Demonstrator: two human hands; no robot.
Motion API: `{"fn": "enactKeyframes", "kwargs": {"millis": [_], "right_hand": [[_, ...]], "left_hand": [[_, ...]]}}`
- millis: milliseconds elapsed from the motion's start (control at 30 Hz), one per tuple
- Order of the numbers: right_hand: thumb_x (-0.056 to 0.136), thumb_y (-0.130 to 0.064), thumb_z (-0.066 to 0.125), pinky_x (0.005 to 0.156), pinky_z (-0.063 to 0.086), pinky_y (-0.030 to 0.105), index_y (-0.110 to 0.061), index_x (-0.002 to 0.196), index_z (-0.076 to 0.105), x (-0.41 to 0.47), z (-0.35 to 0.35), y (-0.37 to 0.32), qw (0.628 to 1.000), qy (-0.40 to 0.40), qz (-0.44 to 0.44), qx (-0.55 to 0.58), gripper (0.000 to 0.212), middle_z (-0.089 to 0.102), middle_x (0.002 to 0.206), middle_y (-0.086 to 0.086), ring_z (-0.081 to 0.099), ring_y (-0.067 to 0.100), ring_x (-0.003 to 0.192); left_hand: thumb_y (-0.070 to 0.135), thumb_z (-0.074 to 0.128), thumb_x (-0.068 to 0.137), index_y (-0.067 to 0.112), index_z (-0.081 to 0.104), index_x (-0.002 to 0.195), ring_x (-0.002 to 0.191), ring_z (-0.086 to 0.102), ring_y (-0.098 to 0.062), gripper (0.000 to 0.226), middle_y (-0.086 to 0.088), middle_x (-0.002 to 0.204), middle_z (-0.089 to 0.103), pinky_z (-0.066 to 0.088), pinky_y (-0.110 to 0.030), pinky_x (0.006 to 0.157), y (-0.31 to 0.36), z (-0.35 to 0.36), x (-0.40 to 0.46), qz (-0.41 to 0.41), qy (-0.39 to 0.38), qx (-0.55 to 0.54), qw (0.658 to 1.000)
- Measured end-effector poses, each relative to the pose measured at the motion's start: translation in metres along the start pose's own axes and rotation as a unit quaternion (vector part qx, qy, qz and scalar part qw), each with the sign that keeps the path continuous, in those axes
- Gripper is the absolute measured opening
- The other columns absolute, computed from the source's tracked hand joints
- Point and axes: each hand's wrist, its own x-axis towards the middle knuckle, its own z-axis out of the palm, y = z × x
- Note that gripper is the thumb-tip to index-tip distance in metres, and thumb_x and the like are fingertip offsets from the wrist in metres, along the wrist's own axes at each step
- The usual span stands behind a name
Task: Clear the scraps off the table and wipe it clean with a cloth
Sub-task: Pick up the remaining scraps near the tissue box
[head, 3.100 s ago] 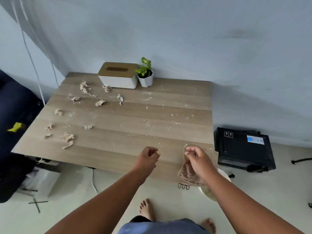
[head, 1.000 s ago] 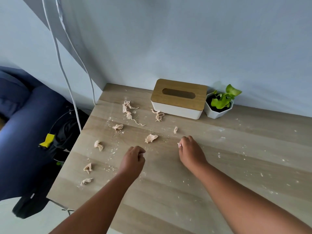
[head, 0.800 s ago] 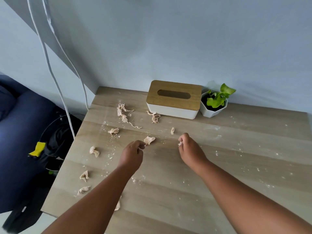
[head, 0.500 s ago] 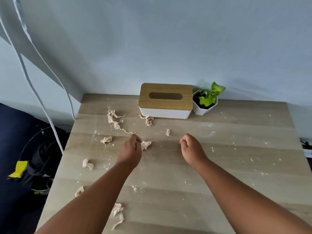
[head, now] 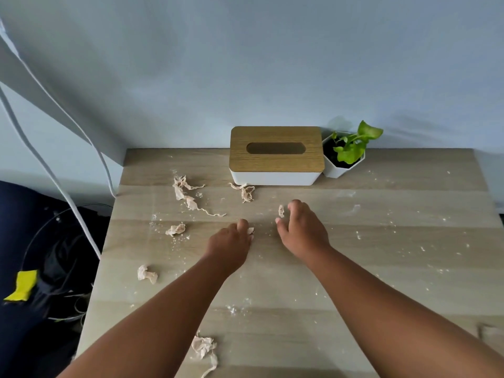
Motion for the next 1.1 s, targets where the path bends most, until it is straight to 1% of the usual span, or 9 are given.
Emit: {"fn": "enactKeyframes", "kwargs": {"millis": [100, 200, 333, 433, 533, 633, 733, 867, 1100], "right_hand": [[0.099, -0.041, 0.056, 0.066, 0.049, 0.038, -0.01, 0.116, 0.048, 0.01, 0.005, -0.008, 0.999, 0.01, -0.027, -0.038, 0.036, 0.055, 0.108, 0.012, 0.057, 0.033, 0.095], [0.101, -0.038, 0.054, 0.061, 0.045, 0.037, -0.008, 0.117, 0.049, 0.019, 0.008, -0.012, 0.994, -0.009, -0.044, -0.103, 0.034, 0.055, 0.105, 0.013, 0.057, 0.033, 0.092], [0.09, -0.009, 0.07, 0.048, 0.046, 0.037, -0.004, 0.098, 0.06, 0.021, 0.008, -0.015, 0.982, -0.009, -0.098, -0.164, 0.013, 0.06, 0.087, 0.015, 0.061, 0.034, 0.073], [0.08, 0.002, 0.077, 0.04, 0.047, 0.035, -0.003, 0.085, 0.06, 0.024, 0.008, -0.012, 0.98, 0.015, -0.128, -0.15, 0.018, 0.059, 0.077, 0.015, 0.06, 0.033, 0.062], [0.091, -0.001, 0.07, 0.041, 0.048, 0.038, 0.001, 0.086, 0.059, 0.027, 0.007, -0.008, 0.984, 0.034, -0.143, -0.101, 0.013, 0.06, 0.08, 0.019, 0.06, 0.036, 0.065], [0.096, 0.002, 0.06, 0.052, 0.052, 0.043, 0.002, 0.093, 0.059, 0.031, 0.006, -0.007, 0.987, 0.026, -0.145, -0.061, 0.003, 0.059, 0.09, 0.021, 0.059, 0.036, 0.076], [0.09, 0.013, 0.052, 0.058, 0.052, 0.046, 0.001, 0.096, 0.058, 0.036, 0.006, -0.008, 0.989, 0.023, -0.145, -0.036, 0.015, 0.057, 0.094, 0.021, 0.056, 0.035, 0.081], [0.085, 0.018, 0.05, 0.058, 0.053, 0.048, 0.004, 0.098, 0.058, 0.041, 0.007, -0.013, 0.988, 0.02, -0.149, -0.016, 0.02, 0.057, 0.097, 0.023, 0.056, 0.037, 0.08], [0.086, 0.017, 0.047, 0.06, 0.053, 0.049, 0.003, 0.1, 0.059, 0.044, 0.008, -0.014, 0.985, 0.002, -0.174, 0.009, 0.023, 0.054, 0.1, 0.019, 0.054, 0.031, 0.077]], "left_hand": [[0.036, 0.03, 0.108, 0.008, 0.045, 0.132, 0.107, 0.067, -0.033, 0.04, -0.01, 0.119, 0.063, 0.053, -0.041, 0.081, -0.002, -0.006, 0.006, 0.031, -0.004, 0.037, 0.999], [0.026, 0.04, 0.103, 0.001, 0.047, 0.124, 0.099, 0.066, -0.04, 0.033, -0.016, 0.111, 0.063, 0.049, -0.042, 0.075, -0.007, -0.017, 0.013, 0.027, 0.001, -0.037, 0.999], [0.01, 0.044, 0.098, 0.009, 0.042, 0.102, 0.083, 0.06, -0.042, 0.004, -0.009, 0.087, 0.051, 0.034, -0.038, 0.064, -0.013, -0.032, 0.027, 0.008, 0.003, -0.149, 0.989], [0.0, 0.044, 0.092, 0.005, 0.047, 0.102, 0.089, 0.057, -0.042, 0.012, -0.018, 0.099, 0.058, 0.041, -0.042, 0.069, -0.015, -0.041, 0.043, 0.005, 0.01, -0.175, 0.984], [0.004, 0.047, 0.096, 0.0, 0.055, 0.111, 0.093, 0.059, -0.041, 0.018, -0.022, 0.111, 0.058, 0.048, -0.049, 0.076, -0.02, -0.042, 0.055, 0.006, 0.021, -0.164, 0.986], [0.007, 0.045, 0.1, 0.0, 0.055, 0.099, 0.083, 0.058, -0.041, 0.012, -0.021, 0.099, 0.057, 0.045, -0.047, 0.069, -0.022, -0.041, 0.066, -0.013, 0.044, -0.168, 0.985], [0.007, 0.045, 0.1, 0.004, 0.054, 0.092, 0.077, 0.057, -0.039, 0.012, -0.016, 0.089, 0.057, 0.045, -0.045, 0.065, -0.021, -0.04, 0.072, -0.035, 0.059, -0.191, 0.979], [0.016, 0.044, 0.093, 0.01, 0.05, 0.094, 0.069, 0.052, -0.035, 0.008, -0.009, 0.082, 0.055, 0.034, -0.035, 0.059, -0.021, -0.041, 0.07, -0.004, 0.092, -0.203, 0.975], [0.04, 0.064, 0.095, 0.007, 0.058, 0.111, 0.082, 0.065, -0.039, 0.037, -0.016, 0.099, 0.067, 0.049, -0.039, 0.065, -0.015, -0.036, 0.08, -0.054, 0.143, -0.174, 0.973]]}}
